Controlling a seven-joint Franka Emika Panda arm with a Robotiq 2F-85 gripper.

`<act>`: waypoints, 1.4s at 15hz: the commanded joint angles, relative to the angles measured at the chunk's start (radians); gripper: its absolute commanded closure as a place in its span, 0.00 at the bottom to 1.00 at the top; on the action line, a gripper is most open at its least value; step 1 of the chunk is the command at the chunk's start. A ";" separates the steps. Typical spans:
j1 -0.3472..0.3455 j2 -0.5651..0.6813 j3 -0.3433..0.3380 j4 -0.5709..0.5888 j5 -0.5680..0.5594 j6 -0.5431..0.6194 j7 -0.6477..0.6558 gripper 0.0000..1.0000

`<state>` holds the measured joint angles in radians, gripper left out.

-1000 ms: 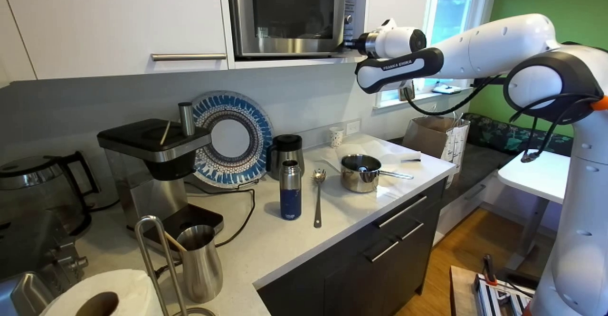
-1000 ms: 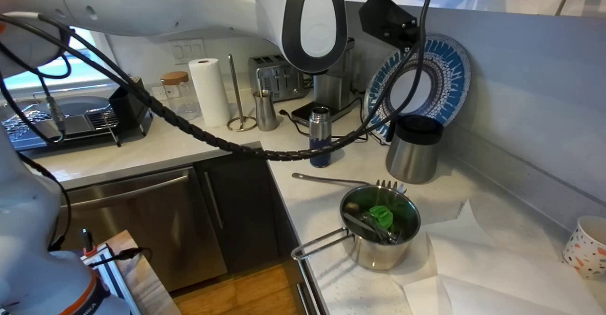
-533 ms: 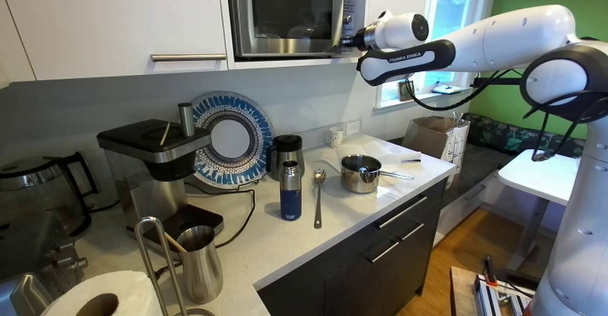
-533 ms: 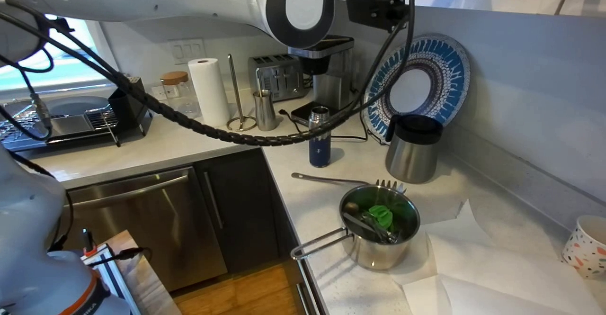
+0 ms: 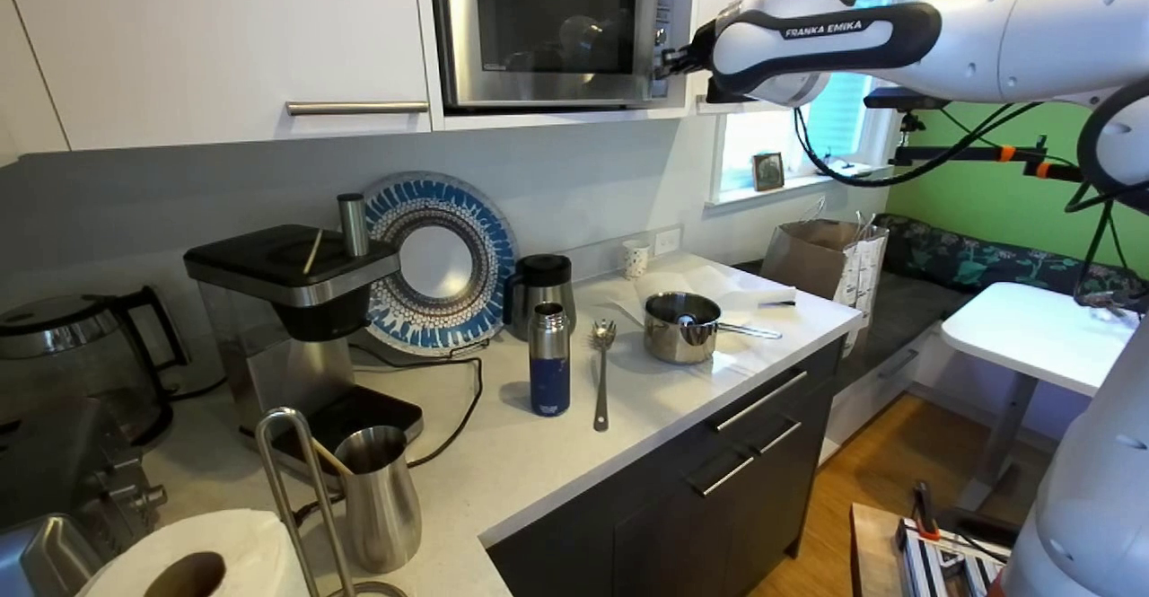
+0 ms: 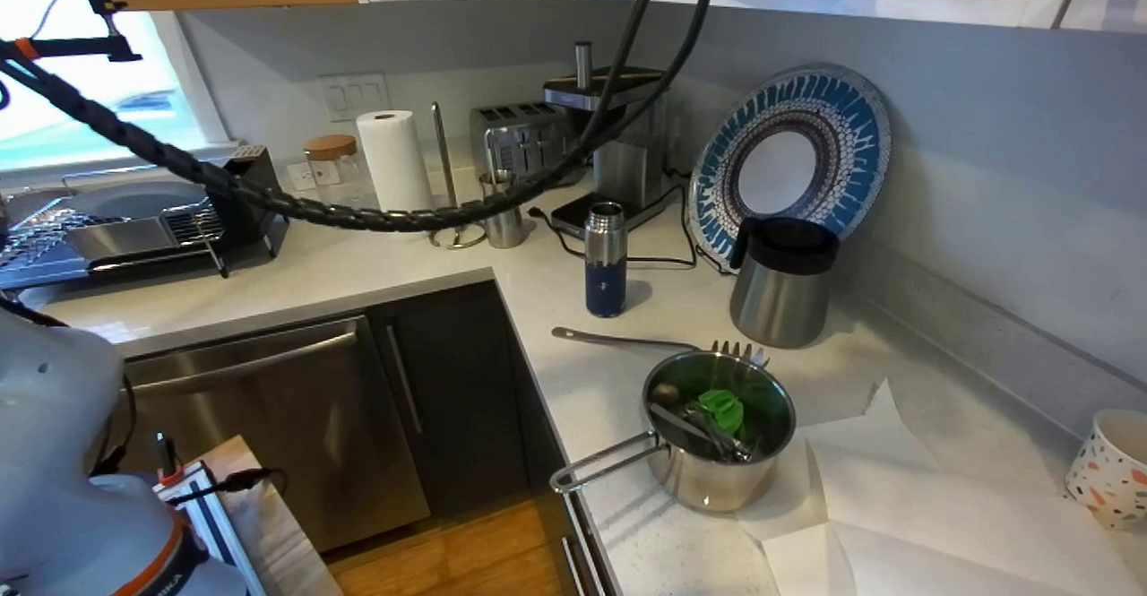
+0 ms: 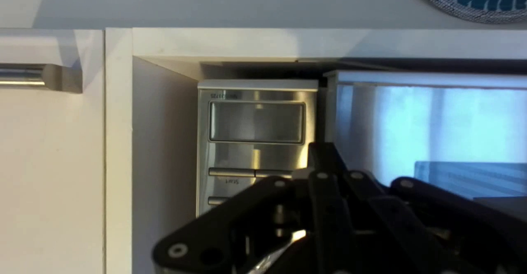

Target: Open the microwave door by pressing the bottom right button of the microwave

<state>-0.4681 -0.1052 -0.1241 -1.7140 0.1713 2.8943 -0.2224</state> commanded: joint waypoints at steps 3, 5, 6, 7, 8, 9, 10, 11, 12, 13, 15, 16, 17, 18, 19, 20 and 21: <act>0.023 -0.146 -0.054 -0.058 0.156 -0.247 -0.194 1.00; 0.010 -0.190 -0.074 -0.049 0.165 -0.420 -0.221 1.00; -0.009 -0.207 -0.077 -0.040 0.140 -0.505 -0.186 1.00; -0.021 -0.219 -0.085 -0.027 0.118 -0.588 -0.174 1.00; 0.059 -0.231 -0.166 -0.008 0.051 -0.658 -0.123 1.00; 0.051 -0.233 -0.174 0.016 0.004 -0.728 -0.103 1.00; 0.063 -0.241 -0.192 0.032 -0.016 -0.803 -0.088 1.00; 0.003 -0.241 -0.154 0.055 -0.002 -0.906 -0.107 0.74; 0.082 -0.257 -0.212 0.066 -0.042 -0.970 -0.083 0.73; 0.087 -0.274 -0.207 0.065 -0.054 -1.020 -0.070 0.66; 0.121 -0.302 -0.204 0.077 -0.053 -1.145 -0.052 0.53; 0.136 -0.318 -0.195 0.073 -0.049 -1.184 -0.033 0.44; 0.150 -0.326 -0.187 0.077 -0.045 -1.210 -0.008 0.38; 0.159 -0.326 -0.172 0.088 -0.065 -1.253 0.020 0.29; 0.165 -0.328 -0.149 0.090 -0.102 -1.275 0.046 0.22; 0.172 -0.337 -0.132 0.088 -0.130 -1.295 0.068 0.15; 0.182 -0.353 -0.113 0.072 -0.147 -1.311 0.088 0.07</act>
<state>-0.3203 -0.4272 -0.2744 -1.6259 0.0961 1.6451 -0.2087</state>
